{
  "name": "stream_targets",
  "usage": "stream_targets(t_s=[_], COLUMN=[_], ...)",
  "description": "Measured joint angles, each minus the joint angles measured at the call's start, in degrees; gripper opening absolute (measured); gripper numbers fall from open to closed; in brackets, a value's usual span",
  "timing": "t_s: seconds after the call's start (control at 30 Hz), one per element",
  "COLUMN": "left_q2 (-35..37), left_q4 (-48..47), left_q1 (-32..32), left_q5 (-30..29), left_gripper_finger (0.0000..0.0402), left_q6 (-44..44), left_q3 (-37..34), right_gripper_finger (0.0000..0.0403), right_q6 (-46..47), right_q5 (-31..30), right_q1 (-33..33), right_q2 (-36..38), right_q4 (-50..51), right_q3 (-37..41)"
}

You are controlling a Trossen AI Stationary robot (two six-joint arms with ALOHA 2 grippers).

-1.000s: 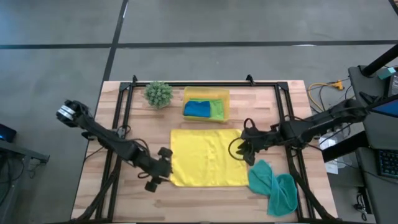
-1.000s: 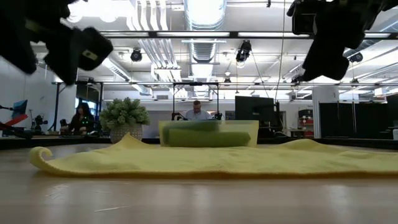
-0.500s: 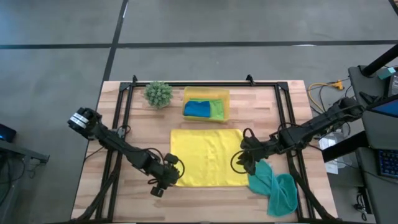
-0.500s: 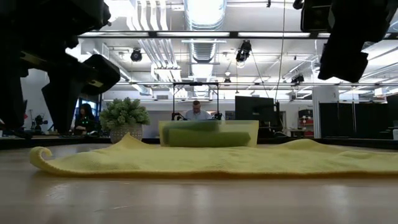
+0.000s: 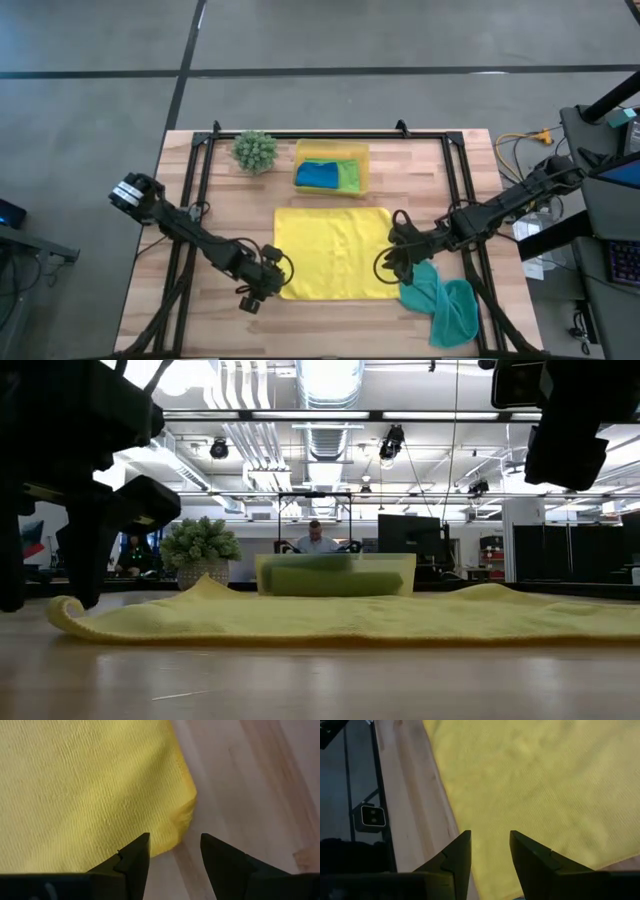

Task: Fold microfiber towels
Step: Fold the yellow towel

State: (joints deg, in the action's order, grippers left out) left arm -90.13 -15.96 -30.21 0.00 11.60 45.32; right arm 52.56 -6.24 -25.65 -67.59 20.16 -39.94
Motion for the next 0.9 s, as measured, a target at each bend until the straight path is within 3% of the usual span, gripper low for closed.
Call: stream_targets(t_s=[0.4,0.53,0.73,0.9], left_q2=[-6.73,-7.79,-7.42,-7.42], left_q4=[2.43,2.40,1.34,0.50], left_q1=[0.47,0.52,0.54,0.52], left_q5=[1.58,2.33,2.71,2.92], left_gripper_finger=[0.0155,0.0114,0.0016,0.0010], left_q6=[-0.09,-0.10,-0.01,-0.02], left_q3=[3.93,4.61,4.76,5.03], right_gripper_finger=[0.0130,0.0130,0.0130,0.0130], right_q6=[1.68,2.35,2.97,2.97], right_q5=[0.00,0.04,0.02,0.02], right_q1=[-1.23,-1.66,-1.99,-1.99], right_q2=[-0.02,-0.02,-0.02,-0.02], right_q4=[-0.04,0.02,0.09,-0.03], right_q3=[0.00,0.00,0.00,0.00])
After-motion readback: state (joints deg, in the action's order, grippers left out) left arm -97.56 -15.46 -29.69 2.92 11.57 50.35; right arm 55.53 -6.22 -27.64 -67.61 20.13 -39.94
